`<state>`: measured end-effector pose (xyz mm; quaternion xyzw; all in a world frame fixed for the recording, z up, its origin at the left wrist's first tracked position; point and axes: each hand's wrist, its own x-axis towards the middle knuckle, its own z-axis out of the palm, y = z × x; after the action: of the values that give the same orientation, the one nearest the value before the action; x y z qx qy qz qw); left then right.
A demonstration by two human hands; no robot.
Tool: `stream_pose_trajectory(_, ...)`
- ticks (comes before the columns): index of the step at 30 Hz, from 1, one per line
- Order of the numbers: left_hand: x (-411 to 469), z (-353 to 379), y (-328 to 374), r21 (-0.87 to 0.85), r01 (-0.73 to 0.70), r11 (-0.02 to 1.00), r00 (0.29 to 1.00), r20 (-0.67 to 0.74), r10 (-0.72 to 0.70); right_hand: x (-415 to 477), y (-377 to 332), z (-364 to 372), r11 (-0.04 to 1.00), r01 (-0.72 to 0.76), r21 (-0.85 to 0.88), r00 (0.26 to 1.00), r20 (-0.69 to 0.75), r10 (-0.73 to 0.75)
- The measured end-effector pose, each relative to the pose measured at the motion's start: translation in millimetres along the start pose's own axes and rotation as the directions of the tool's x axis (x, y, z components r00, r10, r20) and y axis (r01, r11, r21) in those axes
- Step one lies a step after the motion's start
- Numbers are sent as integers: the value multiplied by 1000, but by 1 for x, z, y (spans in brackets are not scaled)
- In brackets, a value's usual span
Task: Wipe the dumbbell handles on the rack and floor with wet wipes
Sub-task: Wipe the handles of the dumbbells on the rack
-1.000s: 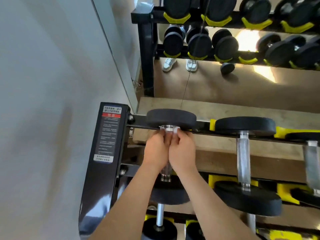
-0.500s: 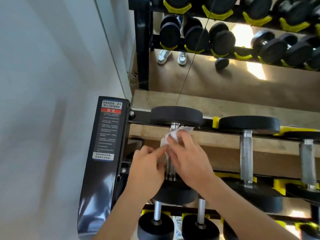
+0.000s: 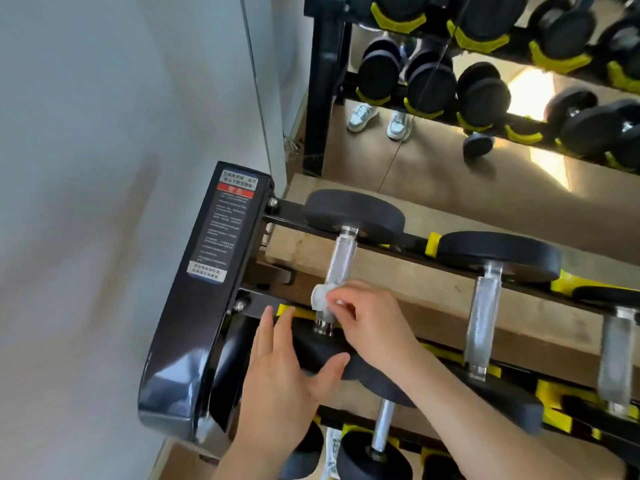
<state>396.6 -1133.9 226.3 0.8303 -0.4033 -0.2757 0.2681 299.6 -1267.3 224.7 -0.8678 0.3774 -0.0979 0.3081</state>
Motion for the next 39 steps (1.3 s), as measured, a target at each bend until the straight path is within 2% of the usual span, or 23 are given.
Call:
stream_pose_trajectory(1,0,0,1,-5,16,1000,1000,15,-16,8,2,-2,1000,-6,-18,1000,-27,6)
stream_pose_trajectory(3,0,0,1,-4,36,999,999,20,-36,30,3,-7,997,-68,-23,978,-198,62)
stream_pose_trajectory(5,-5,1,4,44,44,998,999,-5,-44,39,2,-10,991,-119,61,943,-305,132)
stream_pose_trajectory(7,-14,5,10,134,69,989,997,-29,-66,24,3,-6,984,-125,130,973,-179,147)
stream_pose_trajectory(9,-23,10,18,214,77,974,996,-50,-68,-2,1,0,989,-98,115,995,13,98)
stream_pose_trajectory(10,-25,11,20,253,81,964,996,-61,-67,-8,0,0,992,-80,100,996,58,74)
stream_pose_trajectory(11,-25,12,20,299,73,951,996,-77,-52,-5,0,-1,994,-65,90,997,47,61)
stream_pose_trajectory(12,-24,12,21,351,47,935,996,-86,-17,5,0,-3,995,-54,81,998,-24,56)
stream_pose_trajectory(15,-23,11,29,480,-87,873,989,-65,135,40,-2,-11,987,-134,87,941,-300,155)
stream_pose_trajectory(17,-22,13,35,523,-188,831,977,15,212,35,0,-7,978,-164,130,944,-267,194)
stream_pose_trajectory(20,-21,19,36,607,-237,759,969,88,232,-1,3,0,979,-137,151,990,-23,142)
stream_pose_trajectory(21,-20,20,36,644,-241,726,966,91,240,-2,6,-2,978,-133,162,991,-2,135)
stream_pose_trajectory(22,-20,20,37,679,-247,691,963,89,256,5,9,-3,978,-138,158,988,-45,147)
stream_pose_trajectory(24,-18,20,37,720,-267,641,952,93,292,28,15,-6,960,-175,219,947,-229,225)
stream_pose_trajectory(25,-18,19,36,723,-276,633,948,98,302,34,16,-5,940,-186,285,926,-268,265)
stream_pose_trajectory(26,-16,17,34,714,-288,638,947,112,302,32,17,-2,920,-195,339,926,-247,287)
stream_pose_trajectory(29,-12,2,26,655,-327,681,940,151,306,-1,8,14,892,-221,395,970,0,241)
stream_pose_trajectory(30,-10,-3,23,636,-341,692,935,149,323,-6,4,16,885,-216,412,974,30,224)
stream_pose_trajectory(32,-7,-13,18,597,-367,714,922,133,363,8,2,16,891,-184,416,965,-95,244)
stream_pose_trajectory(34,-5,-17,16,556,-384,737,917,133,377,32,-1,11,888,-196,417,905,-272,328)
stream_pose_trajectory(35,-4,-17,16,552,-384,740,918,141,371,37,-3,11,875,-215,434,880,-303,366)
stream_pose_trajectory(36,-5,-17,17,554,-387,737,918,156,365,34,-2,12,870,-235,433,878,-290,381)
stream_pose_trajectory(39,-9,-13,25,549,-399,735,917,236,322,2,-3,17,909,-263,324,943,-110,313)
